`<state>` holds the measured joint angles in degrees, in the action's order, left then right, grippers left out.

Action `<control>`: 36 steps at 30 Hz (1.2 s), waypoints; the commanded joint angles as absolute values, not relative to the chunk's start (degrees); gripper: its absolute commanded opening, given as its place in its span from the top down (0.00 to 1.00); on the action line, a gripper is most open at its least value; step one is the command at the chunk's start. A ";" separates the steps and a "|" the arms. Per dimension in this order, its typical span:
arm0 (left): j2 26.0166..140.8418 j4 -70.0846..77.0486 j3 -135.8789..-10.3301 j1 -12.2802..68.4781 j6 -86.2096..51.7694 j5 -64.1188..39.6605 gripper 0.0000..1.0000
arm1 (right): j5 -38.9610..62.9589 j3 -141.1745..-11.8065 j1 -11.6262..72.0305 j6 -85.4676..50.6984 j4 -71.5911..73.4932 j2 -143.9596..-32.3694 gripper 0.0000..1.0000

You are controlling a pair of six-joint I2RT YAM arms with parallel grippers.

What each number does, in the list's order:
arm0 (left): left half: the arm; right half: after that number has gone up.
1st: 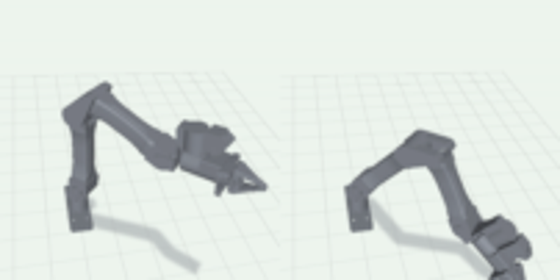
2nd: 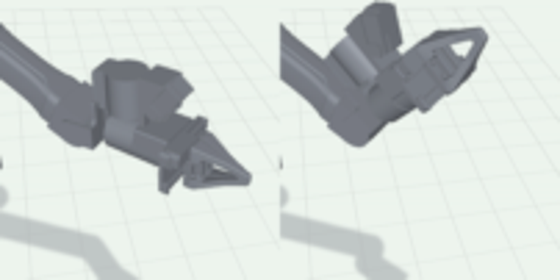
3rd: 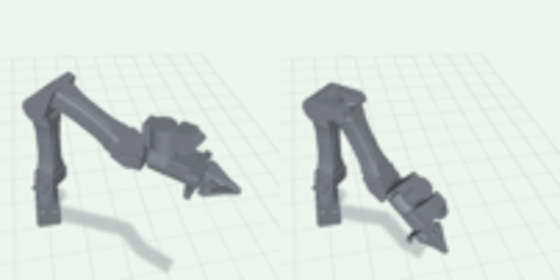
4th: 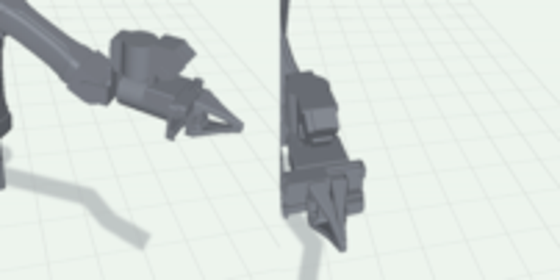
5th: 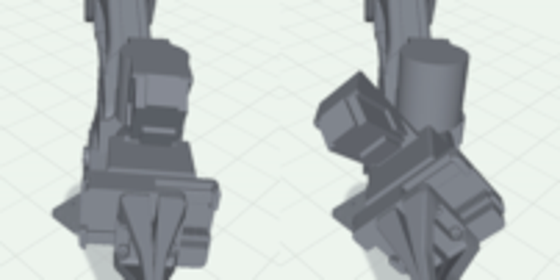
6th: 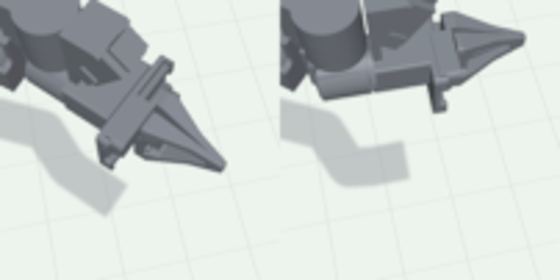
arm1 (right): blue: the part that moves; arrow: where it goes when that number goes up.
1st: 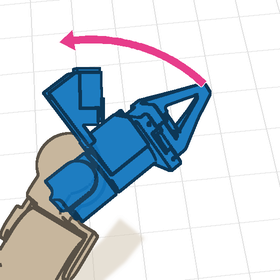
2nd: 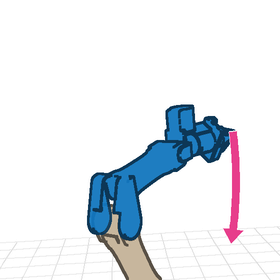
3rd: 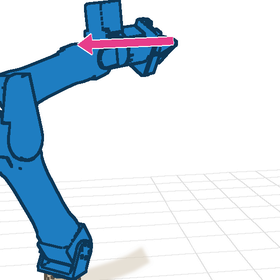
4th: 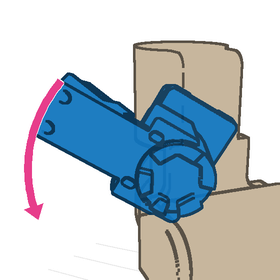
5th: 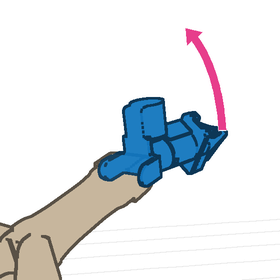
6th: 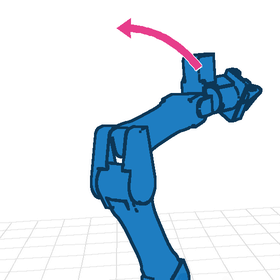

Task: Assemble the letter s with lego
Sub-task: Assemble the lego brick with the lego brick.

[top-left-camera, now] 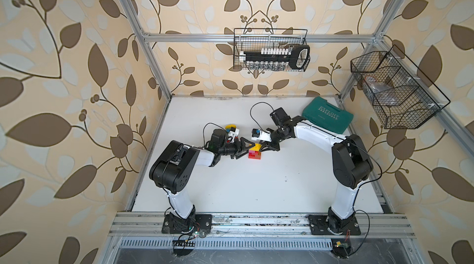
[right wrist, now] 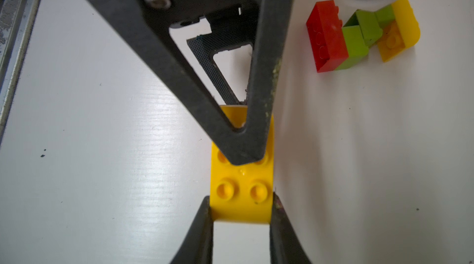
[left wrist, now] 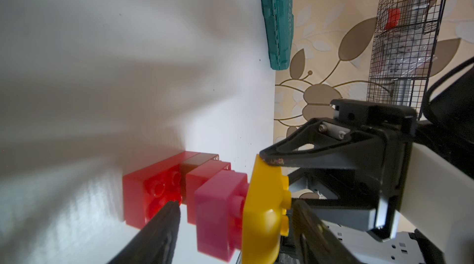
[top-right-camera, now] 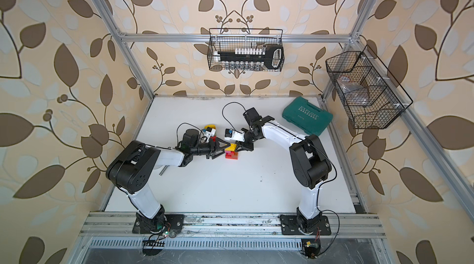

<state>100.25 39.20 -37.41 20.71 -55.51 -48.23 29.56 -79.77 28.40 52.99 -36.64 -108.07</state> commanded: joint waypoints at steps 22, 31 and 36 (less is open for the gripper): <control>101.00 39.46 -38.84 21.18 -53.88 -50.10 0.34 | 26.80 -83.32 29.69 51.76 -41.56 -109.34 0.95; 100.47 39.56 -38.85 21.21 -54.21 -49.83 0.31 | 24.65 -81.51 31.34 46.51 -39.19 -107.54 0.94; 100.24 39.51 -38.85 21.18 -54.14 -49.92 0.31 | 23.79 -80.85 31.55 46.17 -38.73 -107.32 0.94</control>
